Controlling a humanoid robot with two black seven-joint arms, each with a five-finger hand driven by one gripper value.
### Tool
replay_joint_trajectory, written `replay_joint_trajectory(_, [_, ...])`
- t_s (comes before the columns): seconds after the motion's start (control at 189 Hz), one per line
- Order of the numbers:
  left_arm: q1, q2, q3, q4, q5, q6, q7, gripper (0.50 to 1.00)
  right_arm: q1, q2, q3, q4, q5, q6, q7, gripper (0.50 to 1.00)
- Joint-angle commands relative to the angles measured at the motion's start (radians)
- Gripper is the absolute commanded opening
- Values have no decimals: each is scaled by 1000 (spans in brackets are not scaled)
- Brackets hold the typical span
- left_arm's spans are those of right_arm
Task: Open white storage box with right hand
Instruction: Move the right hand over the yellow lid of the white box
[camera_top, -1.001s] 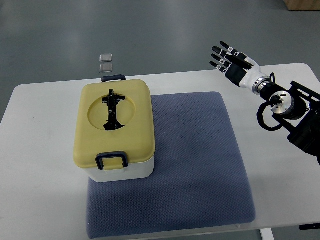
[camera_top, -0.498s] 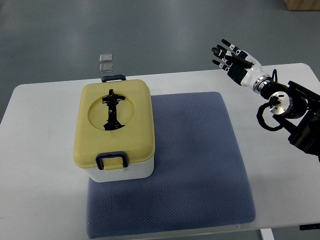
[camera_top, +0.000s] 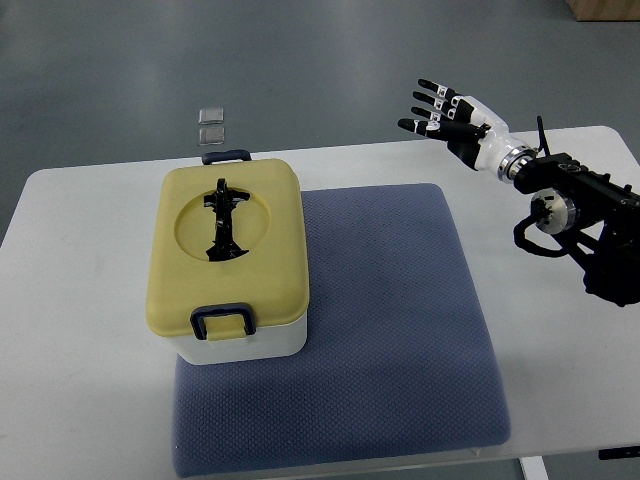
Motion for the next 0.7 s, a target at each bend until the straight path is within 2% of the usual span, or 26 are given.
replay_joint_trajectory(0.0, [0, 0, 0, 0, 0, 0, 0, 1000, 17, -16, -1, 25, -162, -1, 41, 944])
replay_joint_trajectory(0.244, [1, 0, 0, 0, 0, 0, 0, 1000, 80, -80, -24, 128, -383, 2, 140, 944])
replay_joint_trajectory(0.381, [0, 0, 0, 0, 0, 0, 0, 1000, 151, -134, -114, 212, -492, 1, 208, 944])
replay_joint_trajectory(0.535, [0, 0, 1, 0, 0, 0, 0, 1000, 261, -146, -221, 258, -640, 1, 271, 944])
replay_joint_trajectory(0.693, [0, 0, 0, 0, 0, 0, 0, 1000, 355, -146, -280, 325, -792, 4, 308, 944])
